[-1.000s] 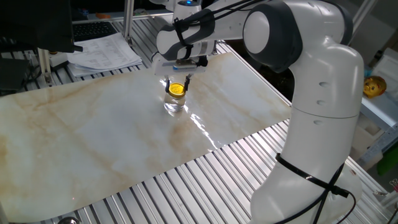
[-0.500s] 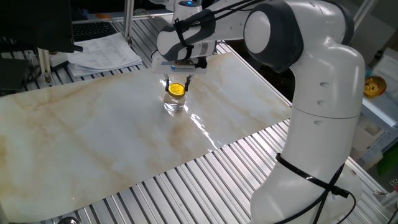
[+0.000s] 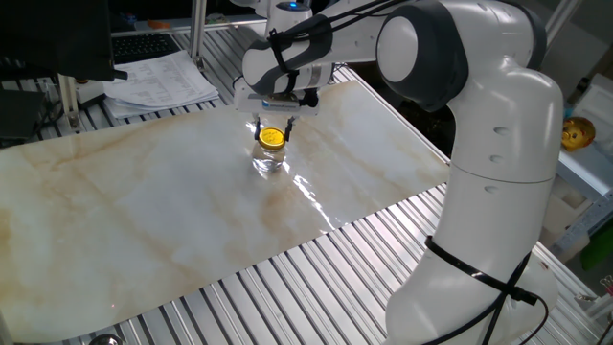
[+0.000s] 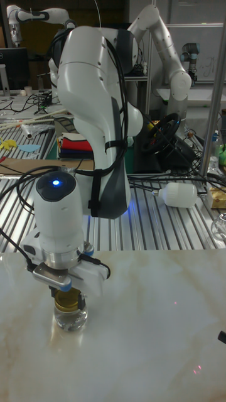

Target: Screw the lid onto the jar

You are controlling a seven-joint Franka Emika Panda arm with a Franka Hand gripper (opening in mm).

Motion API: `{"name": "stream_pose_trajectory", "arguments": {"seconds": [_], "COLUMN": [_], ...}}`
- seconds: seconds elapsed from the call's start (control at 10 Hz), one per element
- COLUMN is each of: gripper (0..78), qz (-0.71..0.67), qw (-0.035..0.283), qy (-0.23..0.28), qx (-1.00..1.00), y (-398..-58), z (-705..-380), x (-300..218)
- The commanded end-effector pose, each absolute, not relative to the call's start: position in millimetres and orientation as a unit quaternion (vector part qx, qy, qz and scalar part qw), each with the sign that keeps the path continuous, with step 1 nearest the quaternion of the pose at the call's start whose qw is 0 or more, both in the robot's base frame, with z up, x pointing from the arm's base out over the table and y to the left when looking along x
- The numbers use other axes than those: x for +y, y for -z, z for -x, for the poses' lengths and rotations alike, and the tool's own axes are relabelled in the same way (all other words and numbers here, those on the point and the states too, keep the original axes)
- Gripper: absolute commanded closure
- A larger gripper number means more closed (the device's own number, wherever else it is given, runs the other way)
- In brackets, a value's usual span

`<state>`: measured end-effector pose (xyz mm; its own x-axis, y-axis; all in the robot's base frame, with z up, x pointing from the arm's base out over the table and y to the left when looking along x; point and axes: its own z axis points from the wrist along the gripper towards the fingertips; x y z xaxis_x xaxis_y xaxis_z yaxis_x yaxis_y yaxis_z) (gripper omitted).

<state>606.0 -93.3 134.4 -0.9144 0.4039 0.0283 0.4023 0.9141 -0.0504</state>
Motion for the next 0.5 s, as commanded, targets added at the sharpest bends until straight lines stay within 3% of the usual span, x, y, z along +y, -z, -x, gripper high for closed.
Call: {"name": "stream_pose_trajectory", "arguments": {"seconds": [0.1,0.5], "gripper": [76.4,76.4], "qz": [0.202,0.201], "qw": [0.017,0.016], "qy": [-0.022,-0.023], "qx": [-0.979,-0.979], "y": [-136.2,-136.1], "z": [-607.3,-607.3], "x": [-93.7,-93.6]}}
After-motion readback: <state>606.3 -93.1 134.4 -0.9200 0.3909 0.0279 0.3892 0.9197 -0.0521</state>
